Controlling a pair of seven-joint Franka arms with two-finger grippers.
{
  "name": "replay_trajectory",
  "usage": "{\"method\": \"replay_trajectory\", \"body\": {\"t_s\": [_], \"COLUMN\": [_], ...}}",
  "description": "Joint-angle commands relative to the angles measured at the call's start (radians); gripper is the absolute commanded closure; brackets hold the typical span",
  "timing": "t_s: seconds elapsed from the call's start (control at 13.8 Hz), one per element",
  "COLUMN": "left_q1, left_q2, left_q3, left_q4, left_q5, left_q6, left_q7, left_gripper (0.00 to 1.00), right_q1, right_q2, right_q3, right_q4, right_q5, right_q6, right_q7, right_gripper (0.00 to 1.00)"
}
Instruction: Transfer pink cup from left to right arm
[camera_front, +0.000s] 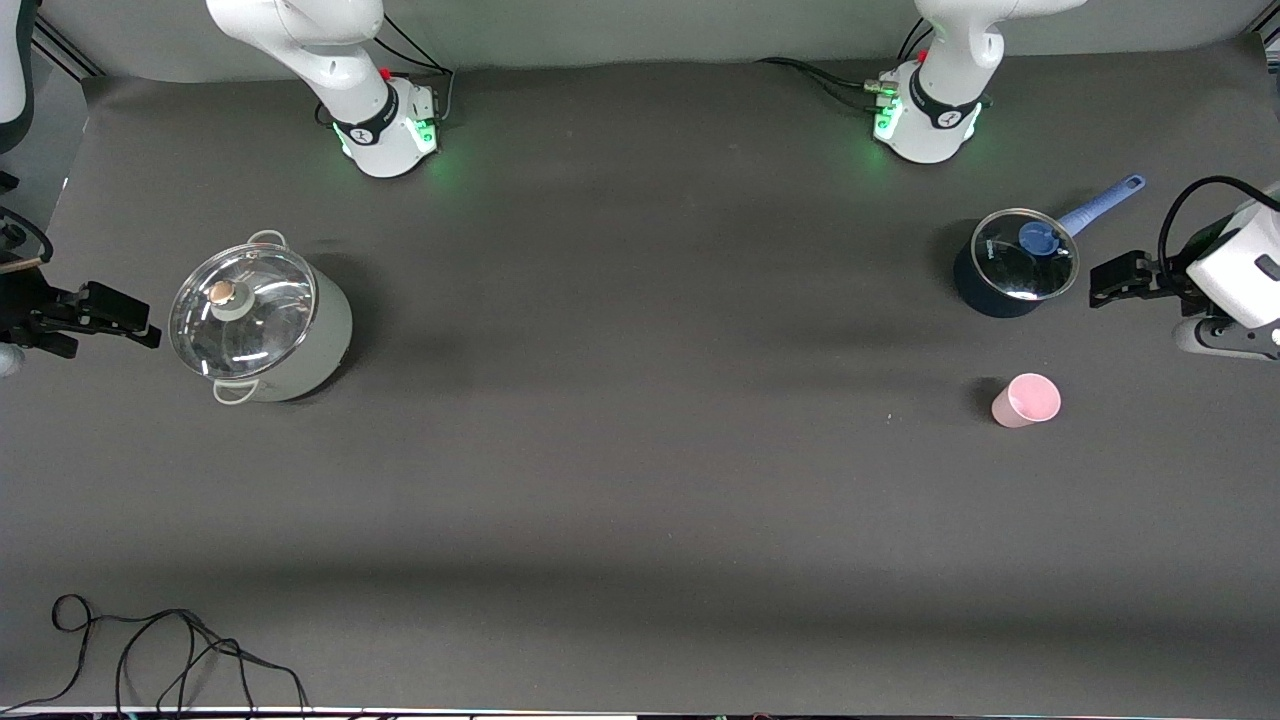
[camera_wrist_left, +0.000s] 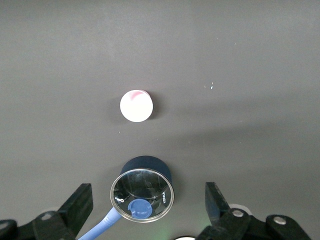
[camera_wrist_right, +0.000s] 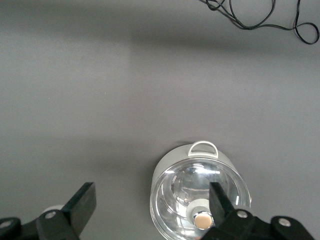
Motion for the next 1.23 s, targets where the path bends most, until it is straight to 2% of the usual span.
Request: {"method": "replay_trajectory", "body": {"t_s": [0.0, 0.94, 1.16], "left_q1": [0.006, 0.004, 0.004], "left_q2": [-0.022, -0.02, 0.003], "left_q3": [-0.003, -0.003, -0.003], "left_q4": [-0.019, -0.018, 0.026], "left_q5": [0.014, 0.014, 0.015], "left_q6": [0.006, -0.003, -0.043], "left_q7": [0.013, 0.012, 0.01], "left_gripper": [0.0, 0.0, 0.0], "right_q1": [0.002, 0.002, 0.002], "right_q2": [-0.014, -0.014, -0.014], "right_q3": [-0.003, -0.003, -0.003], "right_q4": [0.001, 0.001, 0.001], "right_q5": [-0.011, -0.011, -0.009], "right_q6": [-0.013, -0.013, -0.013], "right_q7": [0.005, 0.005, 0.005], "right_gripper": [0.0, 0.0, 0.0]}}
